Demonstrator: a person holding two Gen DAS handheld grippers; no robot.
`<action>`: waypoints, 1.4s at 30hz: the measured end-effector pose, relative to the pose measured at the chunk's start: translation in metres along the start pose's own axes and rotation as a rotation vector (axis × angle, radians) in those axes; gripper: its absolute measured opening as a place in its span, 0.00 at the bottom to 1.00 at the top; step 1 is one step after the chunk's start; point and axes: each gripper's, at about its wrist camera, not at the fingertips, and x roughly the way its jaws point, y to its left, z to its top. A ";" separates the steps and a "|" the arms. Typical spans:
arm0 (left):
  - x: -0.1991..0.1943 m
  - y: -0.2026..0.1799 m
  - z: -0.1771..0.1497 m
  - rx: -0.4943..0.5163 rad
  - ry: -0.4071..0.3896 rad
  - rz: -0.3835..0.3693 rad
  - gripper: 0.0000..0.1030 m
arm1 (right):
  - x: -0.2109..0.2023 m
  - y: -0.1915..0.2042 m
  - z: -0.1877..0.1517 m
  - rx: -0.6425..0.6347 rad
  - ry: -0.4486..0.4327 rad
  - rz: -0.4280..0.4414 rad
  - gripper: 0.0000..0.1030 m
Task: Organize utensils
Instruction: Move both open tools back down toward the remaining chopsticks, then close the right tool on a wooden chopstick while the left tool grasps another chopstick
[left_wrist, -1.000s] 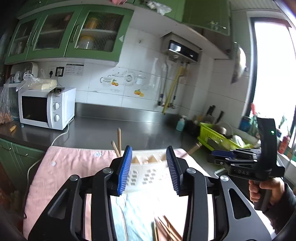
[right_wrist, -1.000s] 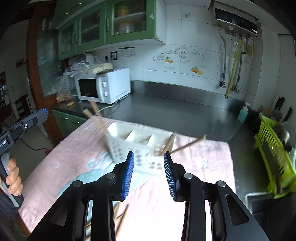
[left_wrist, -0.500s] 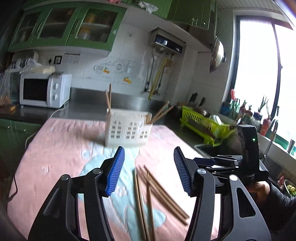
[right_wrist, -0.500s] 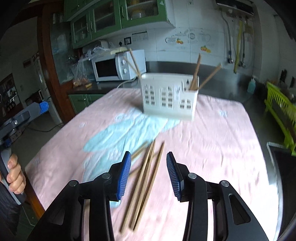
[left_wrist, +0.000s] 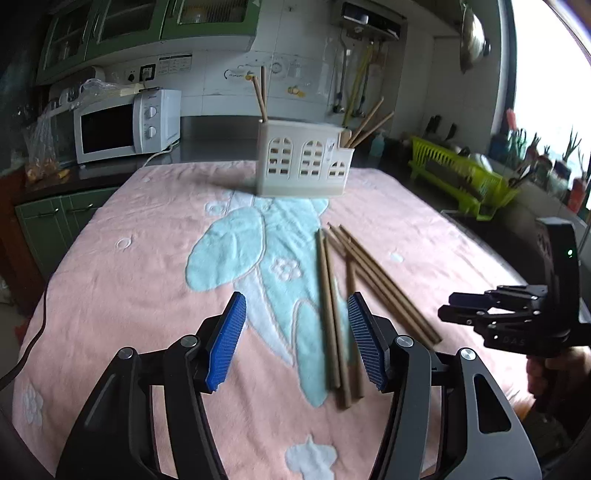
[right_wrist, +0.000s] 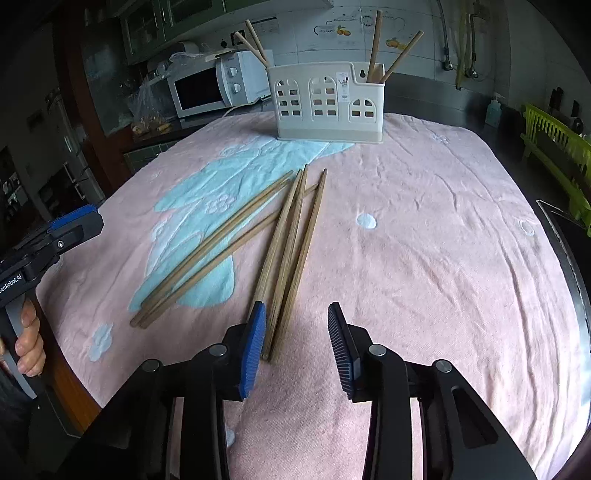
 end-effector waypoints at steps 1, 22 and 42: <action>0.000 -0.001 -0.003 0.003 0.005 0.004 0.56 | 0.002 0.000 -0.002 0.004 0.006 0.002 0.29; 0.027 -0.017 -0.021 0.013 0.110 -0.007 0.42 | 0.031 0.001 0.010 0.068 0.048 -0.004 0.12; 0.055 -0.034 -0.017 0.061 0.188 -0.006 0.24 | 0.028 -0.007 0.007 0.072 0.044 -0.038 0.07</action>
